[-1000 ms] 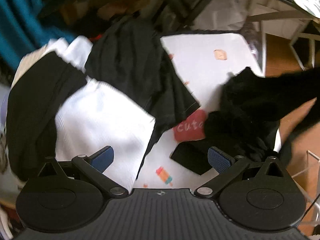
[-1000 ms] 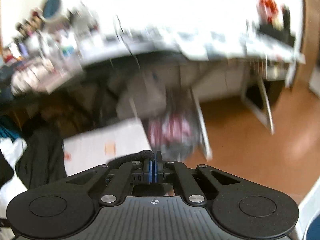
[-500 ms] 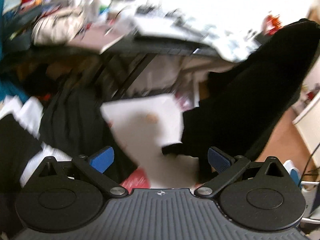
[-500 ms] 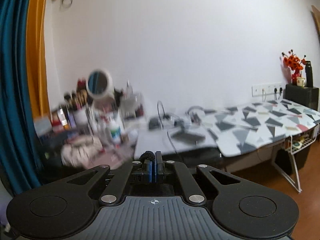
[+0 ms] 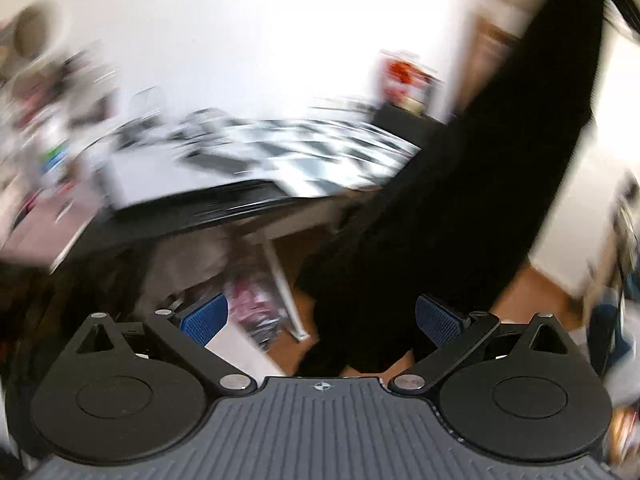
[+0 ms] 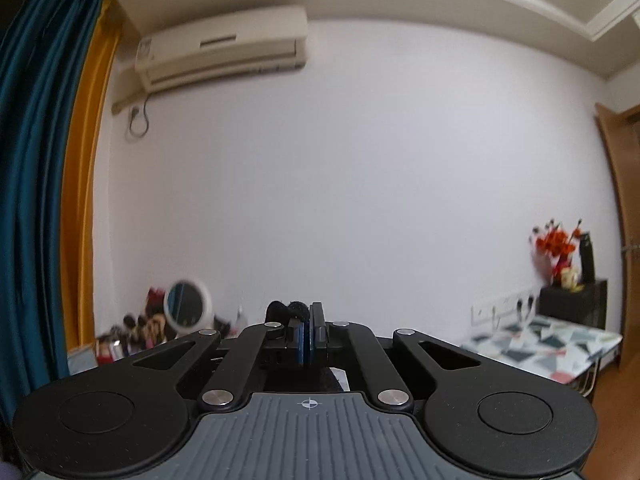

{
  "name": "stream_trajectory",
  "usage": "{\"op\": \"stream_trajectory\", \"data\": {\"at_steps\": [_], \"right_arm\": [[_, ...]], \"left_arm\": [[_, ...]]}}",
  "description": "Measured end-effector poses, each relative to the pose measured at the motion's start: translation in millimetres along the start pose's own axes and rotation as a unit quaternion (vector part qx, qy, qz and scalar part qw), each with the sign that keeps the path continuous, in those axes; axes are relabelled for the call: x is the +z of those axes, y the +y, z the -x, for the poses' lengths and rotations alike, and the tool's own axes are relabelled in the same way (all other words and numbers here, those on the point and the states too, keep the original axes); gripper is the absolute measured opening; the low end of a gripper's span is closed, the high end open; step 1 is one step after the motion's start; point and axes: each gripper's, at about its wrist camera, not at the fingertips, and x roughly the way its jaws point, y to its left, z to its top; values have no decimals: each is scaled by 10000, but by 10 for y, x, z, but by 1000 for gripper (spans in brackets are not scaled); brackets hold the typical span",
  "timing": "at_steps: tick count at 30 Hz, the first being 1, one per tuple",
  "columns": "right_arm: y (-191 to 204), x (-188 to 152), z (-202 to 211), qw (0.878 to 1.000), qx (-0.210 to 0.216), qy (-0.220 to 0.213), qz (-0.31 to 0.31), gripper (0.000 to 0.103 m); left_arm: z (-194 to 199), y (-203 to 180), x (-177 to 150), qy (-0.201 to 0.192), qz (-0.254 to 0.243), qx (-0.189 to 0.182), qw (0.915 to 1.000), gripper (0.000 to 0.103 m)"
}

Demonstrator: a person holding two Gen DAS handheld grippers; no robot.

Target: Fold clothes

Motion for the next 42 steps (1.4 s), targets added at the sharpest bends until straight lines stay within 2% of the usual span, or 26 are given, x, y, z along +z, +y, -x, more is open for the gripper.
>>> {"op": "stream_trajectory", "data": {"at_steps": [2,4,8,10,14,15,16,17,18,19,20,21,22,27,30,32,35,38,42], "right_arm": [[-178,121,67,9999,-55,-120,-6,2],[-409,234,127,9997,-124,-205,-75,2],[-1003,431,243,9987,-246,-378,-228,2],[-1374,517,294,9982,-265,-450,-301,2],[-2098,687,433,9979,-246,-546,-248,2],[-2275,732,464,9980,-241,-555,-198,2],[-2453,778,495,9980,-270,-555,-111,2],[-2622,821,527,9980,-316,-547,-26,2],[-2795,861,567,9979,-369,-536,41,2],[-2972,898,606,9976,-442,-525,99,2],[-3134,919,640,9970,-562,-525,124,2],[-3294,938,674,9961,-688,-527,145,2],[-3454,957,708,9951,-814,-529,166,2],[-4076,916,855,9878,-1431,-598,109,2],[-4414,837,843,9813,-1834,-584,79,2],[-4642,770,793,9767,-2076,-546,87,2],[-4988,640,547,9723,-2317,-301,-55,2],[-5260,484,132,9694,-2446,-23,-211,2],[-5509,375,-566,9694,-2410,-36,-456,2]], "left_arm": [[-155,-366,-31,-21,-730,-82,9973,102],[-306,-696,-92,-47,-1329,-119,9910,102],[-646,-1439,-125,-268,-2246,-628,9721,102],[-919,-1811,-32,-363,-2371,-683,9684,102],[-1540,-2367,278,-641,-2081,-771,9730,102],[-1683,-2485,374,-780,-1973,-724,9746,97],[-1794,-2578,467,-933,-1827,-747,9759,83],[-1881,-2651,559,-1096,-1652,-824,9767,73],[-1962,-2696,642,-1189,-1456,-946,9776,58],[-2039,-2718,718,-1225,-1244,-1102,9785,44],[-2123,-2731,792,-1280,-1037,-1241,9785,36],[-2204,-2736,861,-1337,-889,-1268,9788,17],[-2280,-2741,930,-1386,-782,-1219,9797,8],[-2446,-2587,1352,-1987,-313,-972,9747,7],[-2536,-2304,1676,-2270,190,-755,9708,7],[-2619,-2161,1897,-2399,256,-782,9673,7],[-2744,-1947,2227,-2592,354,-822,9617,7],[-2870,-1733,2558,-2784,452,-862,9555,6],[-3036,-1447,2999,-3037,582,-914,9466,6]]}}
